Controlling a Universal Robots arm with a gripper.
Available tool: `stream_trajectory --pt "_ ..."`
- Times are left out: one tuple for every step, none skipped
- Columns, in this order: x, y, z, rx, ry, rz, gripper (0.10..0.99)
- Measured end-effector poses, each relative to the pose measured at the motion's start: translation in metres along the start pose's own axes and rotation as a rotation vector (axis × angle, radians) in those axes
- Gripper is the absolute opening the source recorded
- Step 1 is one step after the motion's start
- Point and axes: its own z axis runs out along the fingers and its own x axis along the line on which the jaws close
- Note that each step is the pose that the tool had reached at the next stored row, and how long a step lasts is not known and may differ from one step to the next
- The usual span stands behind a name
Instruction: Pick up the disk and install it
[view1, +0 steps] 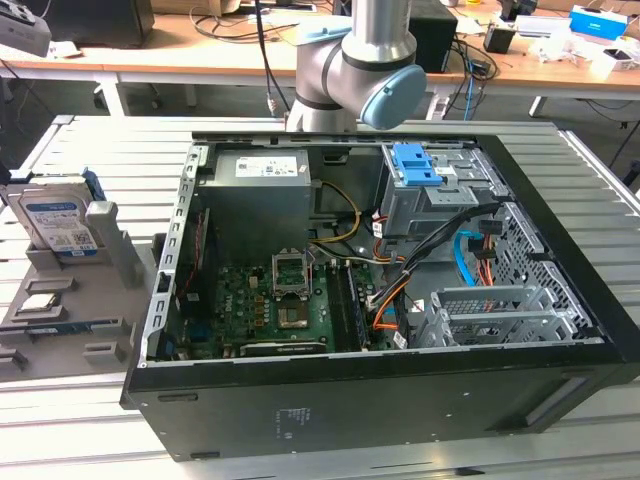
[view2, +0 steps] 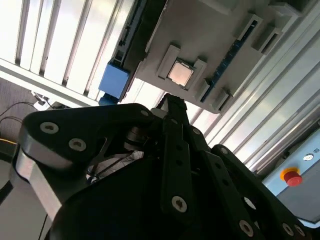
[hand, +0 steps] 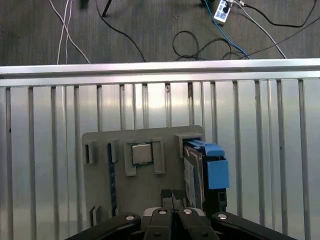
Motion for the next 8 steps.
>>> stream_trajectory --pt "0.0 0.0 0.0 0.0 0.0003 -0.009 0.106" --pt "0.0 0.0 0.0 0.0 0.0008 -0.019 0.106" --pt "0.0 0.0 0.0 0.0 0.0013 -0.033 0.106" --pt "0.0 0.0 0.0 0.0 0.0019 -0.047 0.106" --pt "0.0 0.0 0.0 0.0 0.0023 -0.059 0.106" --pt "0.0 0.0 0.0 0.0 0.0025 -0.065 0.106" --pt "0.0 0.0 0.0 0.0 0.0027 -0.069 0.106" --pt "0.0 0.0 0.0 0.0 0.0027 -0.07 0.106"
